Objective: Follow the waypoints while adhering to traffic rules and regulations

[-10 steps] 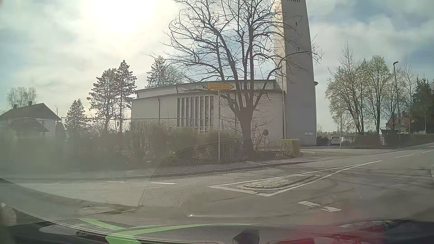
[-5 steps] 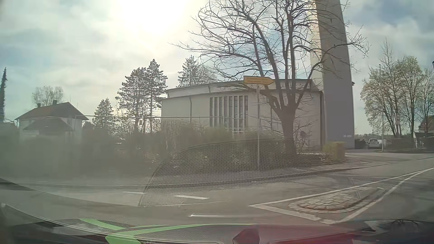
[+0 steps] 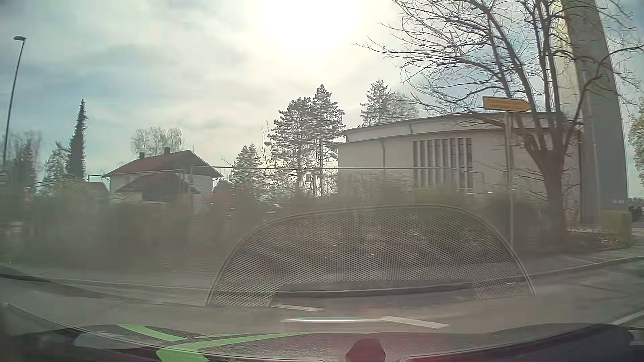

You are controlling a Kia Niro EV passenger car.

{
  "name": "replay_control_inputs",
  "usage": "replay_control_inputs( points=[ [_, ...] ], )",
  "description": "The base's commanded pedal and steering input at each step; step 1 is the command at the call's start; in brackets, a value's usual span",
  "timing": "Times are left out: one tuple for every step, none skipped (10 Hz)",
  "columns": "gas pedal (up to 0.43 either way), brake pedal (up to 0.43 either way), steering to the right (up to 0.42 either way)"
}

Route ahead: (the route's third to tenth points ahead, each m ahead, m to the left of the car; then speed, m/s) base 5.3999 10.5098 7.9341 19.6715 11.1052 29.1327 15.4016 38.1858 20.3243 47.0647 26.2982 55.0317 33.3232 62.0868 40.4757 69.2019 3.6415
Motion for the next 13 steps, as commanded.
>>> replay_control_inputs(
  points=[
    [0.028,0.0,-0.741],
    [0.028,0.0,-0.743],
    [0.028,0.0,-0.742],
    [0.028,0.0,-0.738],
    [0.028,0.0,-0.737],
    [0.028,0.0,-0.732],
    [0.028,0.0,-0.724],
    [0.028,0.0,-0.718],
    [0.028,0.0,-0.715],
    [0.028,0.0,-0.711],
    [0.028,0.0,-0.701],
    [0.028,0.0,-0.686],
    [0.028,0.0,-0.661]
  ],
)
